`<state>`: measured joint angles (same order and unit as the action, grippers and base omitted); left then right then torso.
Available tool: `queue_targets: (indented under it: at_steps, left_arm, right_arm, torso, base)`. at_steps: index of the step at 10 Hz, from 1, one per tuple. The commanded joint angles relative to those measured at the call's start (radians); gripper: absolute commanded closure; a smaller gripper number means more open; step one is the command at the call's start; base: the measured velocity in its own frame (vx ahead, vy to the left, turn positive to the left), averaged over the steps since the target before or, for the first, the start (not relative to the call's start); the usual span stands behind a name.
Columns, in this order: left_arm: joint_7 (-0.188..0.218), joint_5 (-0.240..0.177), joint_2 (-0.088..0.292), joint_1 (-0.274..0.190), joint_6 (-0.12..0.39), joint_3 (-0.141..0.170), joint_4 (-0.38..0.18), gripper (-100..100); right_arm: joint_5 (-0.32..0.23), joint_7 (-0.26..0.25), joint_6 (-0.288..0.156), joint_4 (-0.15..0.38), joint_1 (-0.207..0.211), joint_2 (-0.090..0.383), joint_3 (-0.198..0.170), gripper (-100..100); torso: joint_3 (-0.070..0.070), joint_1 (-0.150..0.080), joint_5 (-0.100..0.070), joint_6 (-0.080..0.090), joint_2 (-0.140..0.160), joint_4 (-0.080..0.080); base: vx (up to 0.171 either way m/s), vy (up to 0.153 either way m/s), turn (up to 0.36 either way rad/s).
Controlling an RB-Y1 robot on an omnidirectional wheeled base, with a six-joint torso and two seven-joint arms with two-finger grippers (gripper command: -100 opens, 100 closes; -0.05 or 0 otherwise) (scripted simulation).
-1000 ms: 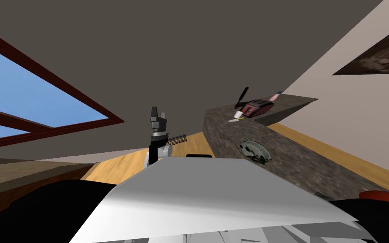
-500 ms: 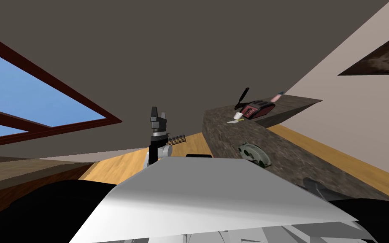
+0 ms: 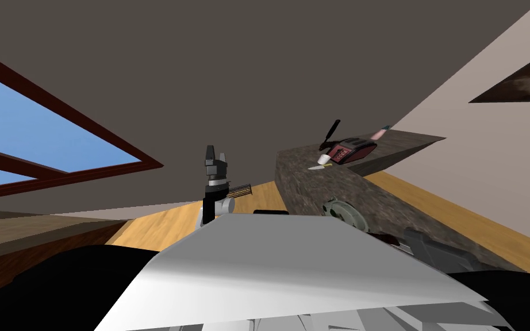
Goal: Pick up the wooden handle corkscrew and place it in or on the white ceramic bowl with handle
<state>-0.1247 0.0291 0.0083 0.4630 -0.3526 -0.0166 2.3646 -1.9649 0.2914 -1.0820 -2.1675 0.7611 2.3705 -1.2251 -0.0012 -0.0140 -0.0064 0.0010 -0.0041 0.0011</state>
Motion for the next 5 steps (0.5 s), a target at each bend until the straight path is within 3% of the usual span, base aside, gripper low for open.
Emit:
queue_targets:
  at_steps: [1,5]
  left_arm:
    - [0.0,0.0,0.0,0.0,0.0,0.0,0.0,0]
    - [0.0,0.0,0.0,0.0,0.0,0.0,0.0,0]
  right_arm:
    - [-0.025,0.041,-0.05,0.004,-0.018,0.012,0.002,100]
    - [-0.066,0.105,-0.125,0.007,-0.05,0.027,0.006,100]
  torso:
    - [0.0,0.0,0.0,0.0,0.0,0.0]
    - [0.001,0.001,0.0,0.0,0.001,0.001]
  base:
    - [0.058,-0.087,0.04]
    - [0.04,-0.064,0.026]
